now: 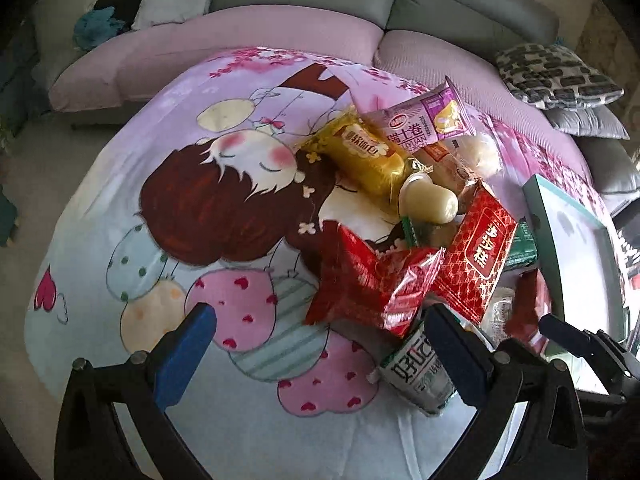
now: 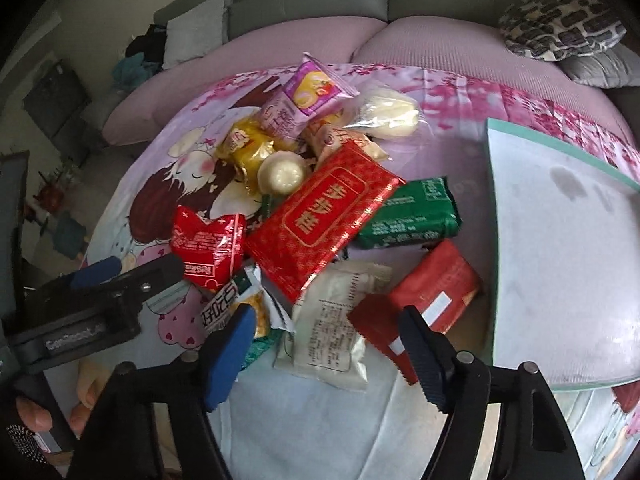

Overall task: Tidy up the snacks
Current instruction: 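Grasp the white-green biscuit pack with the right tool while the left tool grasps the red foil bag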

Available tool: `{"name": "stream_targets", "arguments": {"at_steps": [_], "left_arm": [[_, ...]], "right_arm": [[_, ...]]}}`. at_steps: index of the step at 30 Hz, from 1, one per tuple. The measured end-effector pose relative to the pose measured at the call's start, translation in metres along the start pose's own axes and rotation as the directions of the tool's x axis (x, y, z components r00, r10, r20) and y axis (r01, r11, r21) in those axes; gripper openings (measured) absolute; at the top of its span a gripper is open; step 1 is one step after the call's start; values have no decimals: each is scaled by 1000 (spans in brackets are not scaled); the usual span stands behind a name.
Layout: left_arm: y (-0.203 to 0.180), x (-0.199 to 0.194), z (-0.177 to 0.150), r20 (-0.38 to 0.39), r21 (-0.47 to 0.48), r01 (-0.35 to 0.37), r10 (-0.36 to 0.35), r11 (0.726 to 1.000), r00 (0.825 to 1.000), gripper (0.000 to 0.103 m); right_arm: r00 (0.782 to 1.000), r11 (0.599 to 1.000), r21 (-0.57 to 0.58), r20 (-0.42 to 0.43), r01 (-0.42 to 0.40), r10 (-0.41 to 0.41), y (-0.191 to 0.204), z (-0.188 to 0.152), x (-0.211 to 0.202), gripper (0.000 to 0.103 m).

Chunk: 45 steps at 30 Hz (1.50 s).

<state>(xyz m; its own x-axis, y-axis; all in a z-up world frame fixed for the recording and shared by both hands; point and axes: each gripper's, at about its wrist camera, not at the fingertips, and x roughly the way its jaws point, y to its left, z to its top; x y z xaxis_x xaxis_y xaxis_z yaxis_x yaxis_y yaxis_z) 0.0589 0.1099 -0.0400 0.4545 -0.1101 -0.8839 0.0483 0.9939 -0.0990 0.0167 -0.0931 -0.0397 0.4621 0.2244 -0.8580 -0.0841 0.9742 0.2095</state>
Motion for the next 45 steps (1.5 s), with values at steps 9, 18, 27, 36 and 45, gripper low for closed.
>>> {"name": "stream_targets", "arguments": {"at_steps": [9,18,27,36,45], "left_arm": [[-5,29,15,-47,25,79,-77,997,996,95],[-19,37,26,-31,81,103,-101,991,994,76],[-11,32,25,-36,49,123,-121,991,992,63],[26,19,6,-57,-48,97,-99,994,993,63],[40,14,-6,-53,-83,67,-72,994,996,63]], "right_arm": [[998,998,-61,-57,-31,28,19,-4,15,75],[995,990,-122,-77,-67,58,32,-4,20,75],[994,981,-177,-91,-77,61,43,-3,27,75],[994,960,-268,-94,-80,57,61,-1,33,75],[993,915,-401,-116,-48,1,82,-5,45,75]]}}
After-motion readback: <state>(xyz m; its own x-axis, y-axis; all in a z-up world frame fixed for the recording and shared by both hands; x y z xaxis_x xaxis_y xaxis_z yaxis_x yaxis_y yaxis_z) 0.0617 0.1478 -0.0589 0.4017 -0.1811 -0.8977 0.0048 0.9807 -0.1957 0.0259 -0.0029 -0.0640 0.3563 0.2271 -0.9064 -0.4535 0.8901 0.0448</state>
